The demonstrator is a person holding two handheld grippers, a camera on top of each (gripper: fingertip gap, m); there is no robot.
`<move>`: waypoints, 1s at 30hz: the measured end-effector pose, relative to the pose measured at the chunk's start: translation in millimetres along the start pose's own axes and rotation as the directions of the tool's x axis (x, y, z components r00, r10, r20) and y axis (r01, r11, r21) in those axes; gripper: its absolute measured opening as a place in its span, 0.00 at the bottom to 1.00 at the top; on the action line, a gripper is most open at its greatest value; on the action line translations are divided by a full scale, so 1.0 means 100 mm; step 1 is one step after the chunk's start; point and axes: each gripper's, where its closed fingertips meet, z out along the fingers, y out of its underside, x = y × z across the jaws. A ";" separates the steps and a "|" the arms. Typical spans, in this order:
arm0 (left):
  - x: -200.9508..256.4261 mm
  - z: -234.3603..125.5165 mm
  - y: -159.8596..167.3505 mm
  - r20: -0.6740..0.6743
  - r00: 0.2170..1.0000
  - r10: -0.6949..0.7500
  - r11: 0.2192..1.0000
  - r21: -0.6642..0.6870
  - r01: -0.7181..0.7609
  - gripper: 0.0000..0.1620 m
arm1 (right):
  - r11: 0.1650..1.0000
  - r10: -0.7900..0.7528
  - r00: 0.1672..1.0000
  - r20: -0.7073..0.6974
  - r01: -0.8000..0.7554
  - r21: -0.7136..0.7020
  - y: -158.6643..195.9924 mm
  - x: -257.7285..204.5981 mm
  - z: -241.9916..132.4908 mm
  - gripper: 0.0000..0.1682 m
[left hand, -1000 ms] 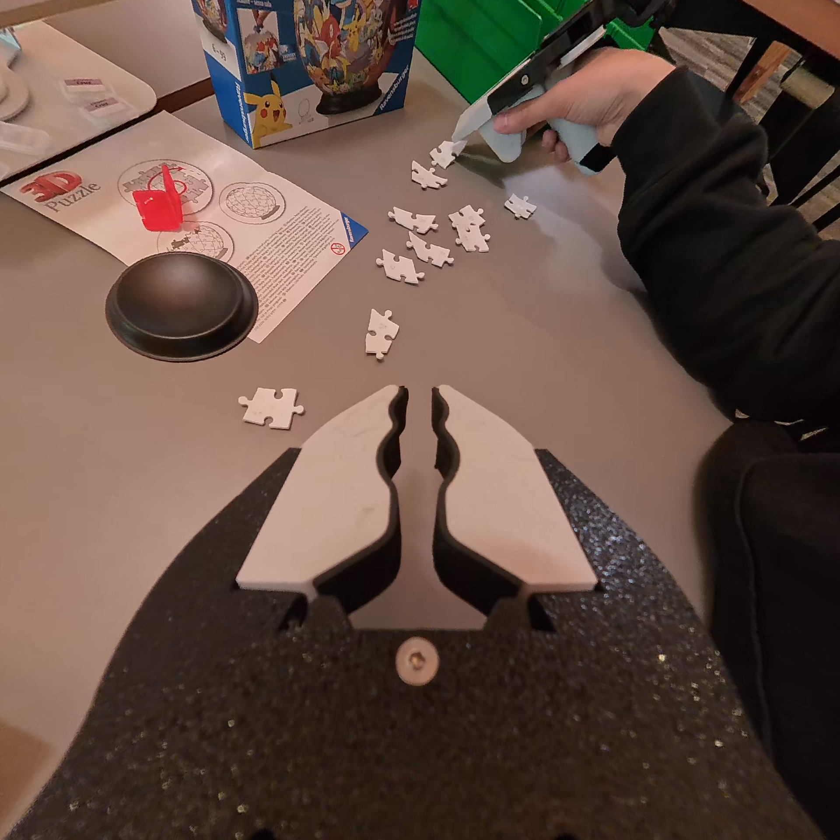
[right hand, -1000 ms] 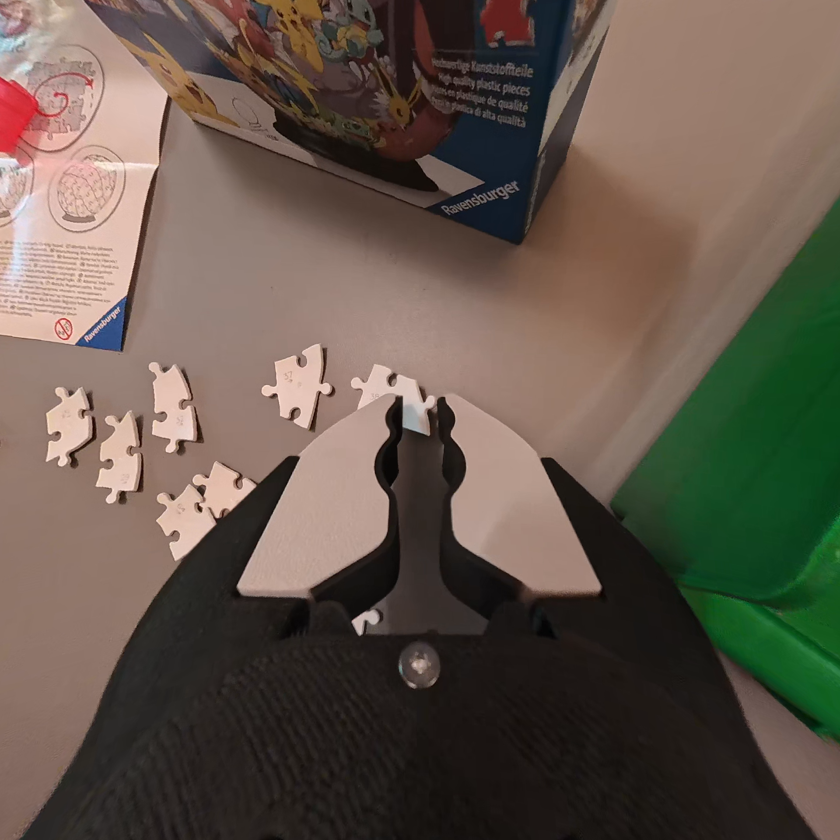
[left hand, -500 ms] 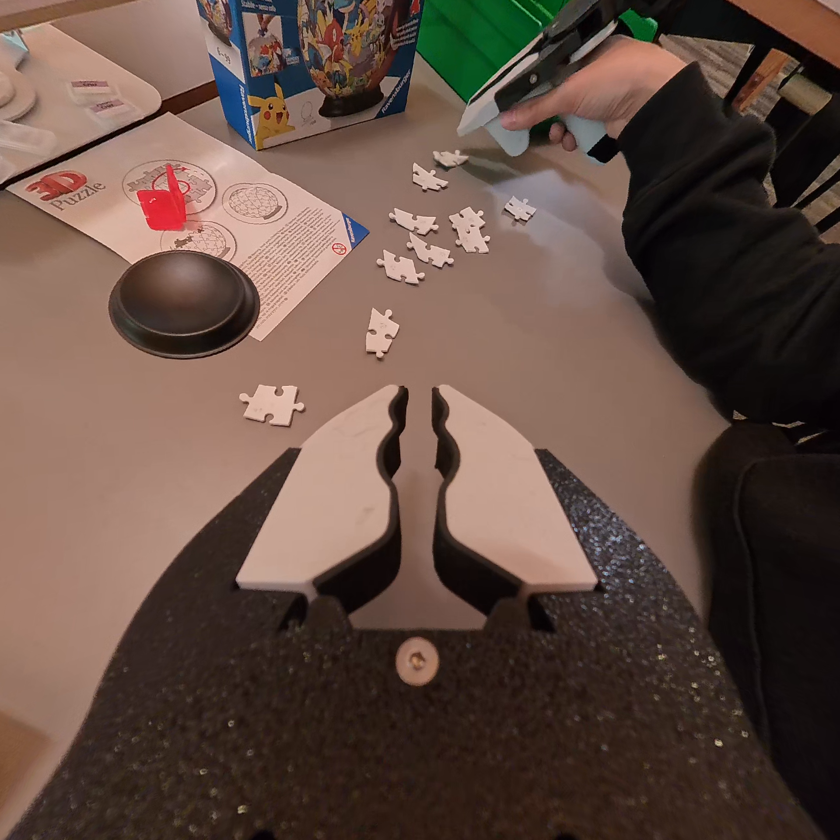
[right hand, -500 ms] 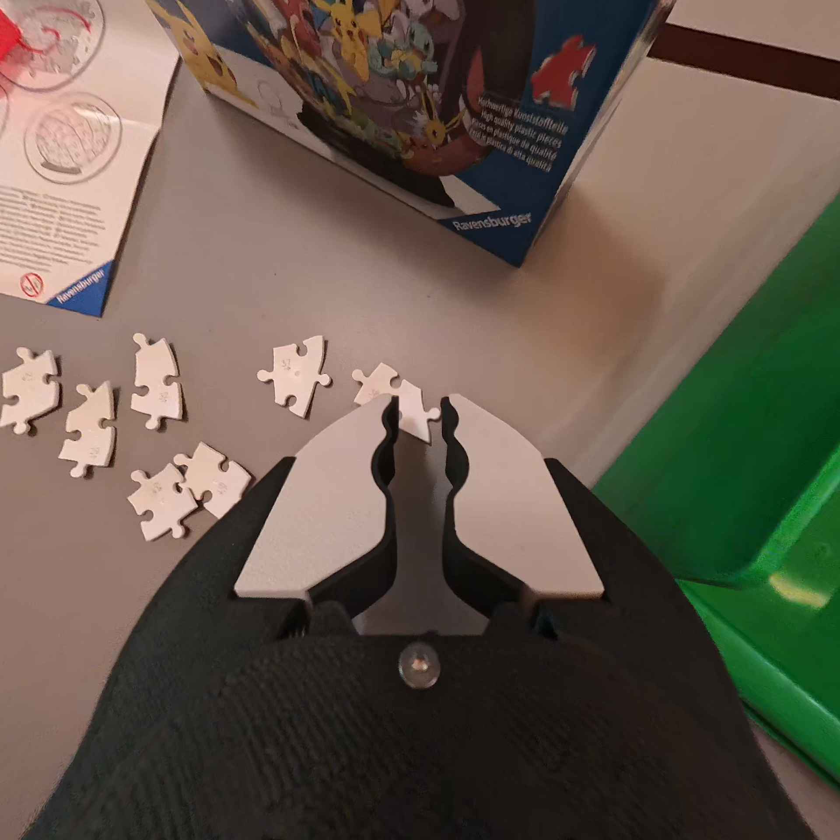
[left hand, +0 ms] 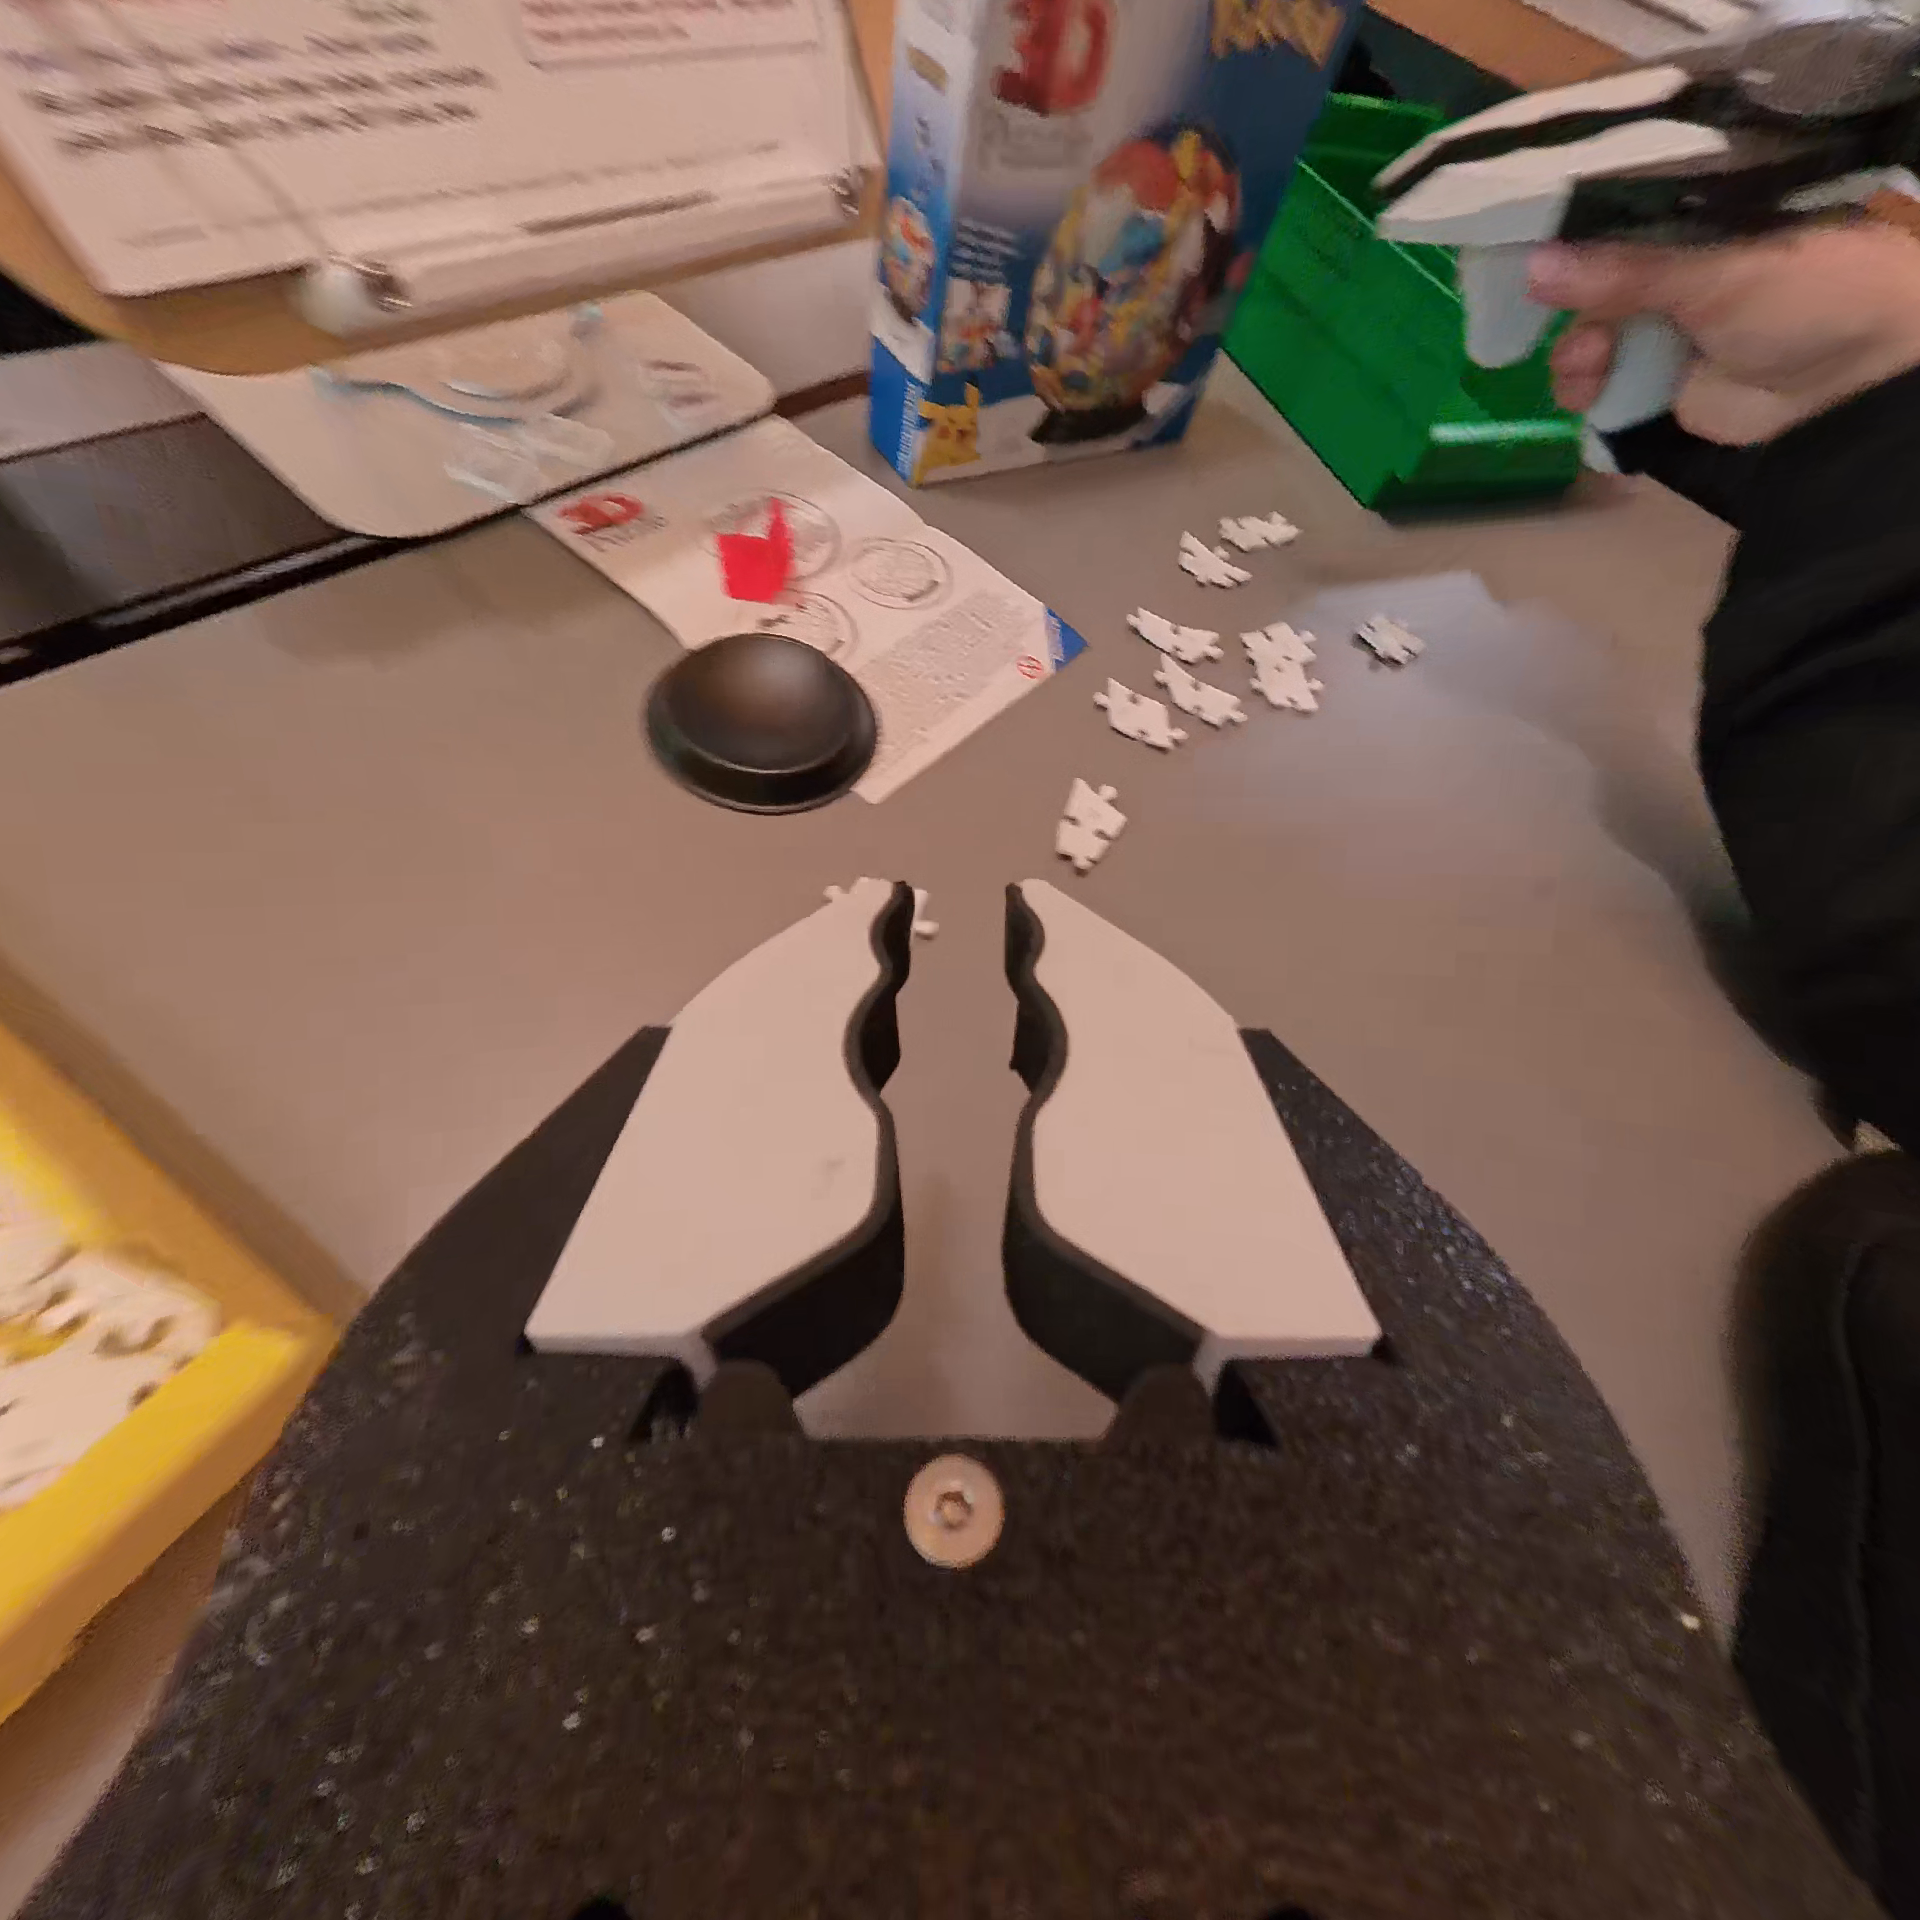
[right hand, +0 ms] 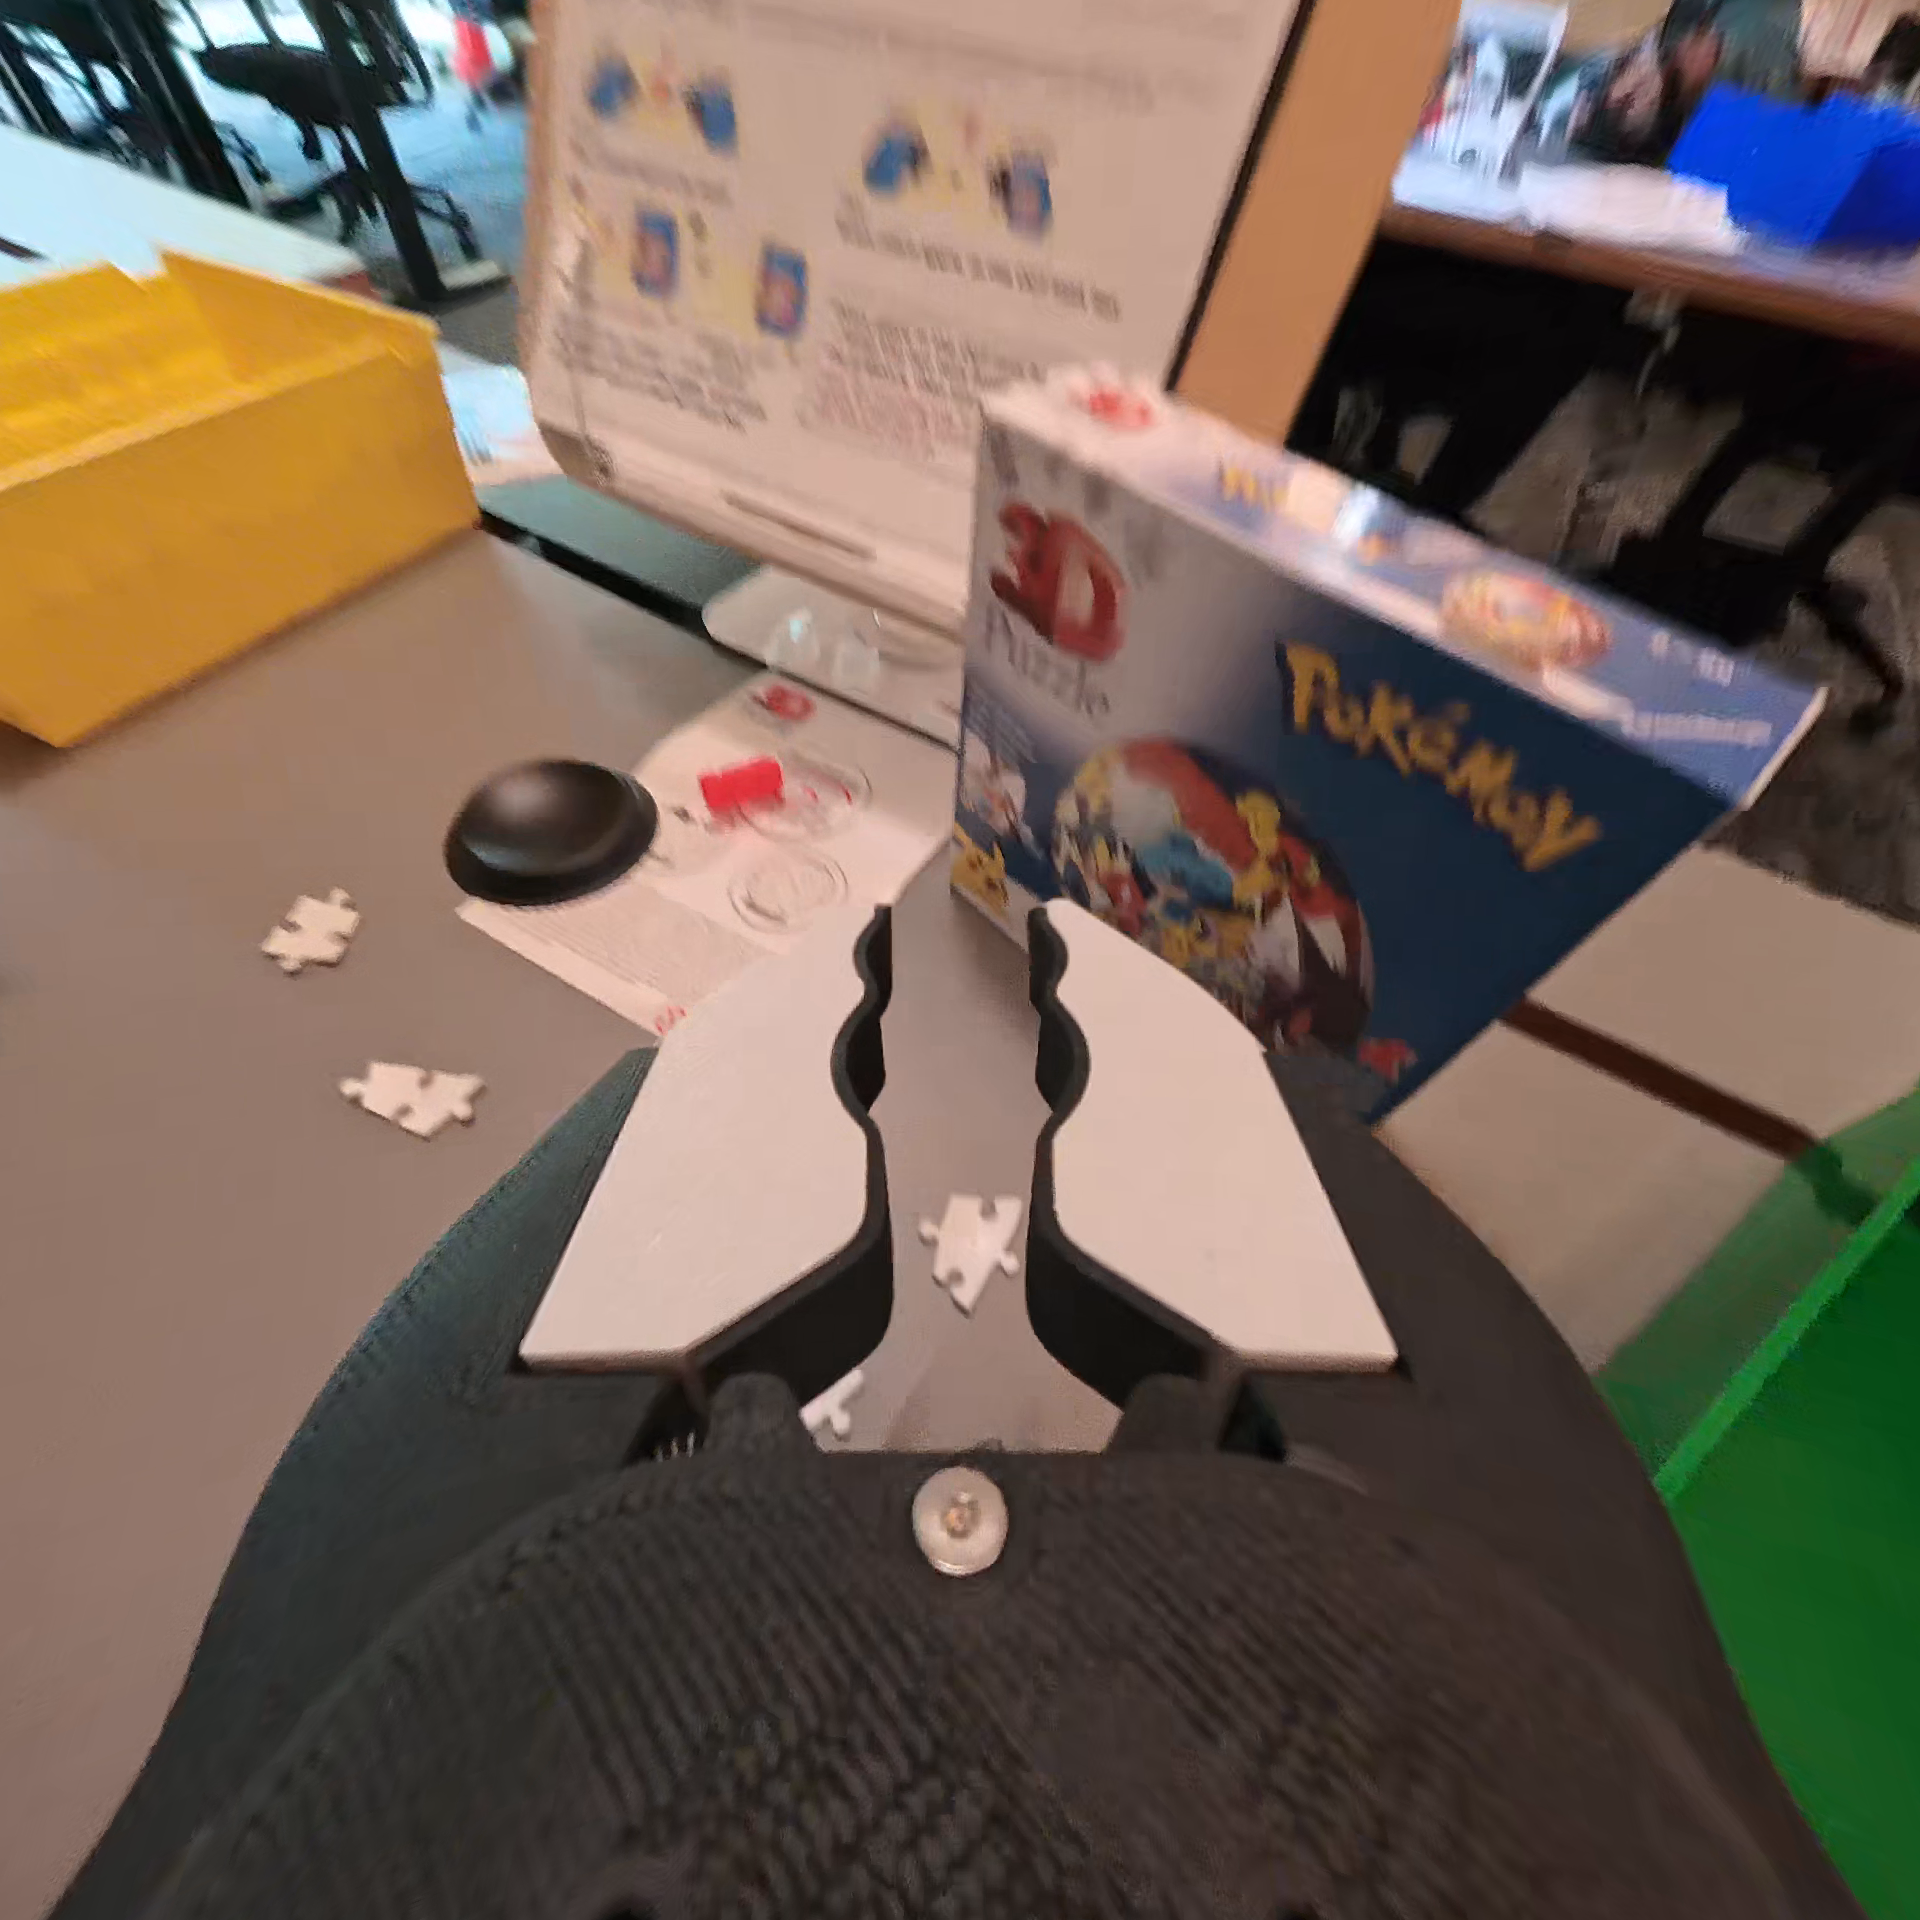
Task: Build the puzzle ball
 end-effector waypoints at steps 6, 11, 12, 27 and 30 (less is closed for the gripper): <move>-0.66 -0.57 -0.09 0.247 0.967 -0.056 0.998 0.028 0.051 0.17 | 0.986 -0.150 0.988 0.031 0.148 0.074 -0.45 -0.41 0.10 0.26; -0.99 -1.01 -0.12 0.394 0.918 -0.047 0.999 0.028 0.039 0.21 | 0.973 -0.199 0.979 0.049 0.191 0.133 -0.63 -0.58 0.14 0.29; -1.03 -1.07 -0.11 0.412 0.910 -0.045 0.999 0.025 0.038 0.21 | 0.972 -0.196 0.979 0.054 0.187 0.141 -0.65 -0.58 0.12 0.29; -1.80 -1.32 -0.03 0.528 0.836 0.150 0.952 -0.304 0.022 0.23 | 0.978 -0.175 0.984 0.031 0.170 0.123 -0.54 -0.46 0.02 0.28; -2.04 -1.24 -0.01 0.501 0.833 0.236 0.905 -0.424 -0.001 0.24 | 0.976 -0.183 0.982 0.042 0.176 0.131 -0.55 -0.50 0.02 0.28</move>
